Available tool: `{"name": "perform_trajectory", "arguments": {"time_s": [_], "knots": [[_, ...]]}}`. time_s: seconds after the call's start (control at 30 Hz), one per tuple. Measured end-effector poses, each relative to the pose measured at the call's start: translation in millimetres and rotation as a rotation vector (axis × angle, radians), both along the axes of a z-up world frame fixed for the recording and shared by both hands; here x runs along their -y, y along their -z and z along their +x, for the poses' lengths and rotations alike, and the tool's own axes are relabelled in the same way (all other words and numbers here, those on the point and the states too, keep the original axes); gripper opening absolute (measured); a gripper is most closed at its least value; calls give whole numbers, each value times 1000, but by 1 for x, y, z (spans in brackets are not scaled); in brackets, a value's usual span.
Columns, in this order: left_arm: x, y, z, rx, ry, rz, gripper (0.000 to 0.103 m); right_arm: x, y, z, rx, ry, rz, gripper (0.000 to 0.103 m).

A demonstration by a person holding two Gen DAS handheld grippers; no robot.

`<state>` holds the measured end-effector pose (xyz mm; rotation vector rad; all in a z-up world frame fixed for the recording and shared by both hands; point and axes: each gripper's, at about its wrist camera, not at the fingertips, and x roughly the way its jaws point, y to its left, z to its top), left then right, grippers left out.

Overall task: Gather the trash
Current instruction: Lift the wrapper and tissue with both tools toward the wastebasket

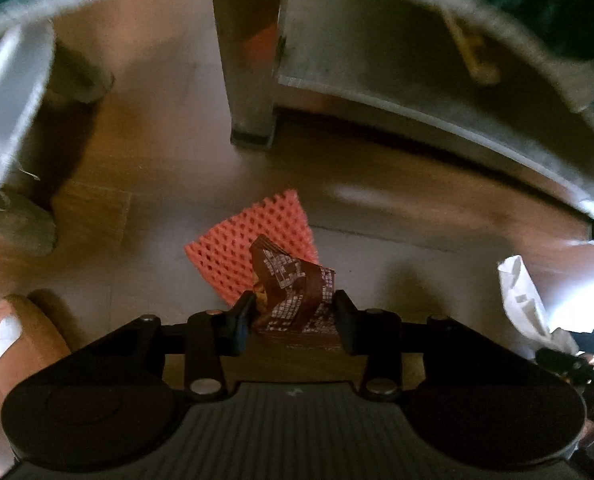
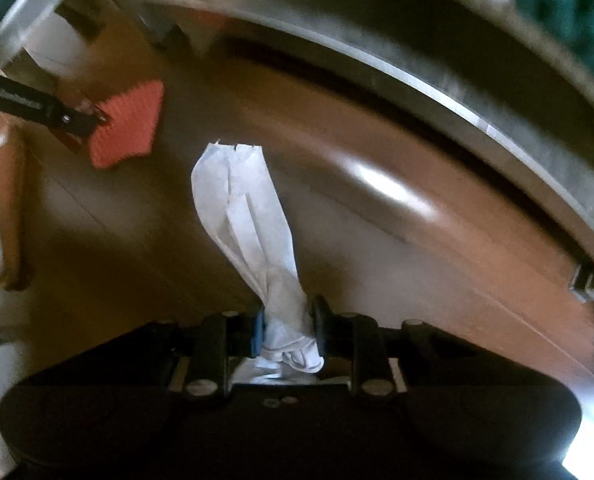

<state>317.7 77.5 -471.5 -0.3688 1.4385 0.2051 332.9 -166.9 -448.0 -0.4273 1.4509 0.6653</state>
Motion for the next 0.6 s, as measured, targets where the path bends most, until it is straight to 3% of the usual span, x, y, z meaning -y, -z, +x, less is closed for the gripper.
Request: {"name": "perform_trajectory", "arguments": {"time_s": [0.3,0.6], "knots": [[11,-121,-22,154,-39,-20,40,-10,-106,-23,71,156,153,23],[-1,-232,-79,326,-69,-41,40,-29,-213,-63,173,224,312,23]]}}
